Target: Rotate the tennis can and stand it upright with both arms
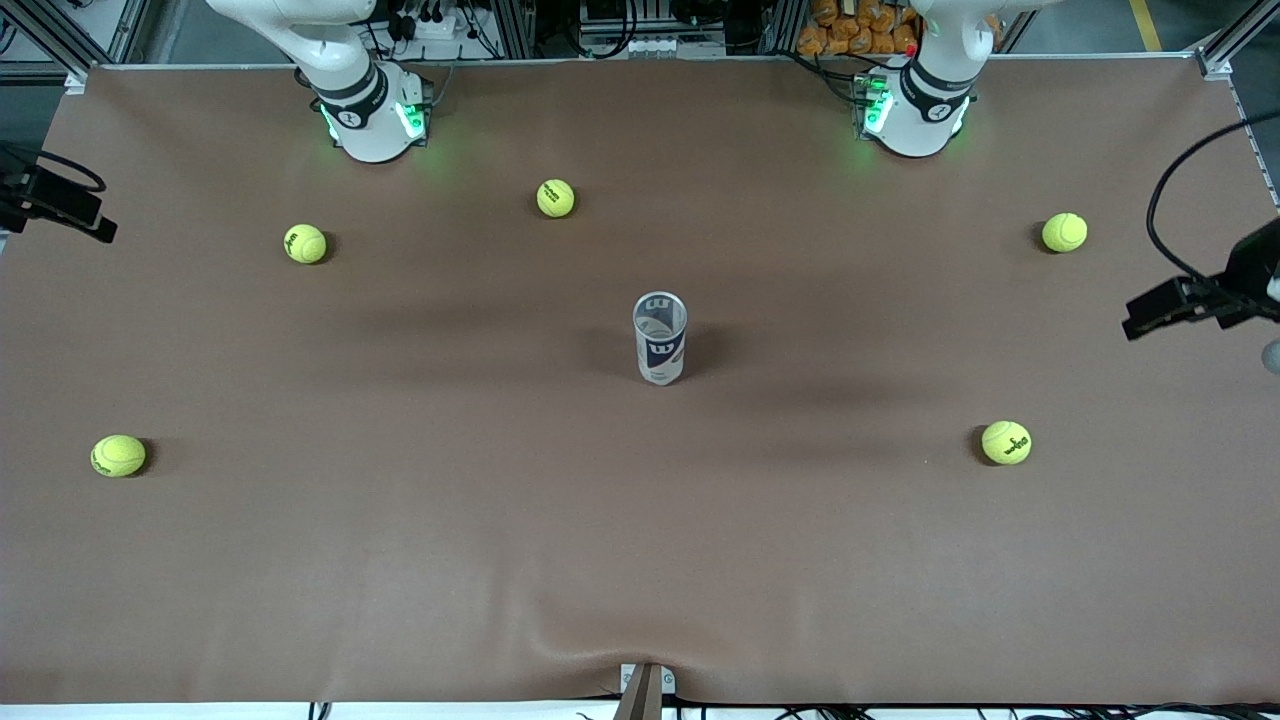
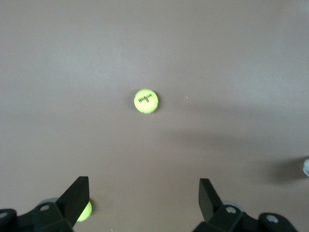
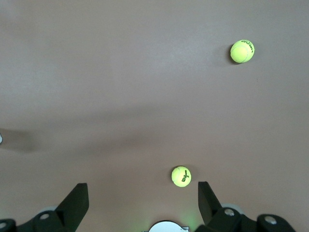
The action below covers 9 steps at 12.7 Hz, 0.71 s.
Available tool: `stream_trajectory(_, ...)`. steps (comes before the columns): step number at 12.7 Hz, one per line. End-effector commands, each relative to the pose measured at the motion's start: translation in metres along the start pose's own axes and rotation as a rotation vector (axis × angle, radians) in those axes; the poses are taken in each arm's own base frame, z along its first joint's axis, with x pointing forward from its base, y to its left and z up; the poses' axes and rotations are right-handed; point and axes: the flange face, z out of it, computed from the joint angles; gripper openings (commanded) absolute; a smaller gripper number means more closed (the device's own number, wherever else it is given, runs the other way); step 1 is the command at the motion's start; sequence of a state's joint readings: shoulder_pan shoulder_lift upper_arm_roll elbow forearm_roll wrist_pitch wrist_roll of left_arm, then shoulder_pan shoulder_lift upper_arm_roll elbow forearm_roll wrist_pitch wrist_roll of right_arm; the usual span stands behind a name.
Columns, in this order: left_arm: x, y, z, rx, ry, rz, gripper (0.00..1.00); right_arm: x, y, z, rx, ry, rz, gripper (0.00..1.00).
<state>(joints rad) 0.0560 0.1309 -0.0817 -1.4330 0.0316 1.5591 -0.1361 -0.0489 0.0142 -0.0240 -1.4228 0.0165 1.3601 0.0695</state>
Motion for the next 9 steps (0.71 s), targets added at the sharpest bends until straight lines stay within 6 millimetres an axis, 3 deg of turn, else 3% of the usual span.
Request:
stream_trajectory(1, -0.046, 0.007, 0.001, -0.015, -0.018, 0.024, 1.00, -0.001, 0.003, -0.006, -0.005, 0.002, 0.006, 1.00)
stream_trajectory(5, -0.074, 0.015, 0.004, -0.039, -0.003, 0.026, 1.00, -0.001, 0.004, -0.006, -0.006, 0.002, 0.008, 1.00)
stream_trajectory(9, -0.083, 0.049, 0.007, -0.004, -0.021, 0.088, 1.00, -0.001, 0.004, -0.006, -0.006, 0.002, 0.008, 1.00)
